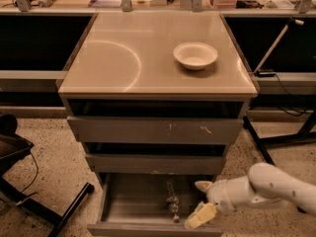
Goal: Pick water bottle from bottom drawer and place on counter
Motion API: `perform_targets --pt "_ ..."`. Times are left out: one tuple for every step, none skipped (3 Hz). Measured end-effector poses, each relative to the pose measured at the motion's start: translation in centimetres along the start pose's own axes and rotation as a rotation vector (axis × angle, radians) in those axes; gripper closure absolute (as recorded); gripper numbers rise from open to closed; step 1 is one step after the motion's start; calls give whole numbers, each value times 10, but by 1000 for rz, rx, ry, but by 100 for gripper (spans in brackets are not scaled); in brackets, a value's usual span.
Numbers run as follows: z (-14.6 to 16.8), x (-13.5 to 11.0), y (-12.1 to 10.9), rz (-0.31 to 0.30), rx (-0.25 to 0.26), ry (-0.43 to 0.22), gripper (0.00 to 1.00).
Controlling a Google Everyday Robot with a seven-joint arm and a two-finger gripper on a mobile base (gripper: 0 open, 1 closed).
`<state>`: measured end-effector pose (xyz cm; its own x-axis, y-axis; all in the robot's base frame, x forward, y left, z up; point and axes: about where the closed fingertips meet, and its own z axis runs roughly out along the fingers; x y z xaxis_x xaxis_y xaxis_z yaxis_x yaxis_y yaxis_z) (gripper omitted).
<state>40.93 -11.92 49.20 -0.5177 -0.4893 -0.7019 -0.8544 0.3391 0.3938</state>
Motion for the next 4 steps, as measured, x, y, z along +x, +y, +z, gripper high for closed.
perform_targets --pt "67 0 -28 222 20 -83 0" --pt "80 4 -53 291 98 -104 0" --pt "84 5 -53 301 109 -104 0" --pt "95 -2 -32 310 150 -80 0"
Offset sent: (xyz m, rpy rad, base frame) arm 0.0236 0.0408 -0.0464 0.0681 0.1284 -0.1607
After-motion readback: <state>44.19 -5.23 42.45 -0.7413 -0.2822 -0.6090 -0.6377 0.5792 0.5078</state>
